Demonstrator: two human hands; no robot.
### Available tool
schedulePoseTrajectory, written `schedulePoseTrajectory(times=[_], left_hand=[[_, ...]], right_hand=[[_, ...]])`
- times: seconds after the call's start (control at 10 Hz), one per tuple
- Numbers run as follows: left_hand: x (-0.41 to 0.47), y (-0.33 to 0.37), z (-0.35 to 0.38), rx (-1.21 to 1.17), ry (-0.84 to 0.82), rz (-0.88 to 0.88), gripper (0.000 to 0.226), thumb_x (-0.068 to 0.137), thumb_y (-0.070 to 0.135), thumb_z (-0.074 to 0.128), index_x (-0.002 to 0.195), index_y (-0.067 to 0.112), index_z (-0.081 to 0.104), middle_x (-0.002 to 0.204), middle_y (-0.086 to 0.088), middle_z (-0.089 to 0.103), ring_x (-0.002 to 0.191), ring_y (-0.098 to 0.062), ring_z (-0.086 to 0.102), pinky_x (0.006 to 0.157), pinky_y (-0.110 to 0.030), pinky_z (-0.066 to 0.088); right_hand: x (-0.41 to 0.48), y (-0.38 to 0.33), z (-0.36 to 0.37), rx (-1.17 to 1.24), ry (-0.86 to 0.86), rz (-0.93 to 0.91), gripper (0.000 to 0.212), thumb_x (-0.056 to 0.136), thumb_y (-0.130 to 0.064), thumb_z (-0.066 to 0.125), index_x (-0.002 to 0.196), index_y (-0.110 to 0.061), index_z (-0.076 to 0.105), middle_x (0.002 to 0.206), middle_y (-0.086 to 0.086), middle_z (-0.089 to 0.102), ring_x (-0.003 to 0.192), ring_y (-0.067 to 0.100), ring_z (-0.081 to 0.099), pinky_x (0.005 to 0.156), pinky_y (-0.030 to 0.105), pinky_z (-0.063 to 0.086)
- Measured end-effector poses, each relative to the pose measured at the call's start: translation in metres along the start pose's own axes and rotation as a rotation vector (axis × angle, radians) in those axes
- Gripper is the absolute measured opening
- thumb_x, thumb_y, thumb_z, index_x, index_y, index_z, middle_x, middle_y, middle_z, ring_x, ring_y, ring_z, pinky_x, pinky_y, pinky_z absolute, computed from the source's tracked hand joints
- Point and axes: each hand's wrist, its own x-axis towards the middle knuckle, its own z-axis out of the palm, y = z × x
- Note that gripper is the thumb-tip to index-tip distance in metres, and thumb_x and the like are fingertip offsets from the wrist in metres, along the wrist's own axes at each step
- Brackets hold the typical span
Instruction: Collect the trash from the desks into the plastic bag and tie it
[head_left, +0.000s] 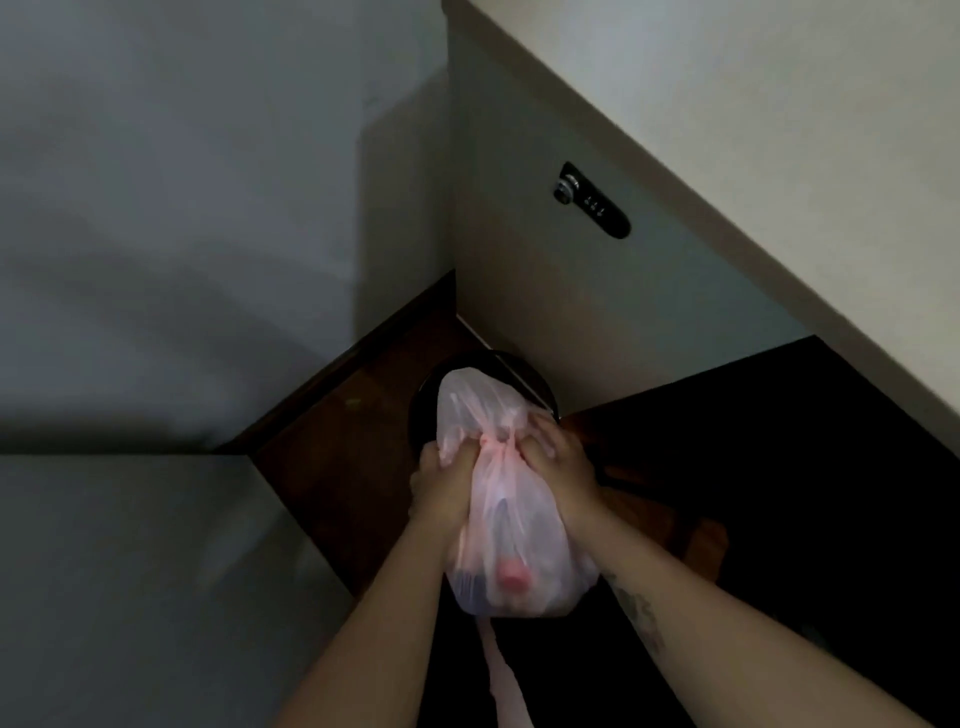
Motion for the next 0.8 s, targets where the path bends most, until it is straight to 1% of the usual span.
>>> schedulePoseTrajectory(times=[0.1, 0.2, 0.3, 0.4, 0.5, 0.6, 0.7, 0.8], left_hand=[[0.037, 0.018, 0.004, -0.022, -0.029, 0.009, 0.075, 0.063, 0.074, 0.066, 0.124, 0.033, 0.052, 0.112, -0.002, 0.066, 0.095, -0.025, 0.068, 0.084, -0.047, 0.057], [0.05, 0.037, 0.0, 0.063, 0.007, 0.062, 0.08, 0.069, 0.076, 0.062, 0.135, 0.036, 0.042, 0.123, 0.005, 0.06, 0.103, -0.023, 0.064, 0.089, -0.044, 0.054], [0.056, 0.048, -0.011, 0.184, 0.024, 0.146, 0.036, 0.092, 0.052, 0.05, 0.117, 0.027, 0.058, 0.108, 0.005, 0.061, 0.094, -0.017, 0.058, 0.085, -0.032, 0.049], [0.055, 0.059, -0.025, 0.32, 0.019, 0.174, 0.036, 0.089, 0.049, 0.047, 0.113, 0.027, 0.061, 0.115, -0.001, 0.065, 0.098, -0.02, 0.061, 0.091, -0.037, 0.051], [0.034, 0.069, -0.033, 0.464, -0.007, 0.194, 0.05, 0.092, 0.052, 0.046, 0.129, 0.022, 0.058, 0.125, -0.006, 0.062, 0.105, -0.023, 0.061, 0.095, -0.037, 0.051], [0.001, 0.074, -0.038, 0.625, -0.06, 0.276, 0.047, 0.097, 0.043, 0.045, 0.133, 0.014, 0.055, 0.133, -0.011, 0.058, 0.116, -0.028, 0.056, 0.099, -0.034, 0.046], [-0.04, 0.088, -0.049, 0.7, -0.043, 0.31, 0.053, 0.097, 0.04, 0.048, 0.143, 0.012, 0.044, 0.144, -0.011, 0.048, 0.127, -0.028, 0.049, 0.095, -0.025, 0.038], [-0.088, 0.112, -0.061, 0.728, 0.004, 0.373, 0.06, 0.097, 0.04, 0.049, 0.148, 0.011, 0.036, 0.151, -0.012, 0.04, 0.135, -0.029, 0.041, 0.1, -0.027, 0.034]], right_hand=[[0.039, 0.011, 0.0, 0.061, -0.017, -0.015, 0.049, 0.08, -0.055, 0.05, 0.127, -0.04, 0.053, 0.128, -0.011, 0.059, 0.117, 0.012, 0.055, 0.104, 0.038, 0.042], [0.068, 0.025, 0.004, 0.104, -0.005, 0.05, 0.048, 0.094, -0.04, 0.046, 0.14, -0.03, 0.044, 0.137, -0.007, 0.051, 0.126, 0.015, 0.049, 0.109, 0.037, 0.038], [0.074, 0.023, 0.007, 0.06, -0.002, 0.058, 0.042, 0.096, -0.04, 0.042, 0.135, -0.026, 0.051, 0.132, -0.01, 0.053, 0.123, 0.013, 0.049, 0.107, 0.031, 0.035], [0.063, 0.018, 0.01, -0.116, 0.084, 0.076, 0.053, 0.085, -0.047, 0.04, 0.133, -0.031, 0.052, 0.142, -0.002, 0.05, 0.129, 0.022, 0.047, 0.109, 0.039, 0.036], [0.041, 0.007, 0.005, -0.279, 0.052, 0.068, 0.055, 0.084, -0.048, 0.044, 0.135, -0.03, 0.05, 0.141, 0.006, 0.051, 0.126, 0.029, 0.049, 0.105, 0.04, 0.041], [0.016, -0.011, -0.008, -0.436, -0.06, 0.04, 0.058, 0.092, -0.042, 0.045, 0.147, -0.024, 0.036, 0.151, 0.009, 0.038, 0.136, 0.029, 0.038, 0.111, 0.039, 0.035], [-0.016, -0.043, -0.027, -0.533, -0.102, -0.004, 0.058, 0.096, -0.037, 0.045, 0.15, -0.023, 0.03, 0.153, 0.011, 0.034, 0.137, 0.03, 0.036, 0.11, 0.035, 0.034], [-0.048, -0.082, -0.043, -0.573, -0.054, -0.058, 0.059, 0.094, -0.038, 0.045, 0.15, -0.026, 0.03, 0.153, 0.01, 0.036, 0.136, 0.031, 0.038, 0.109, 0.035, 0.036]])
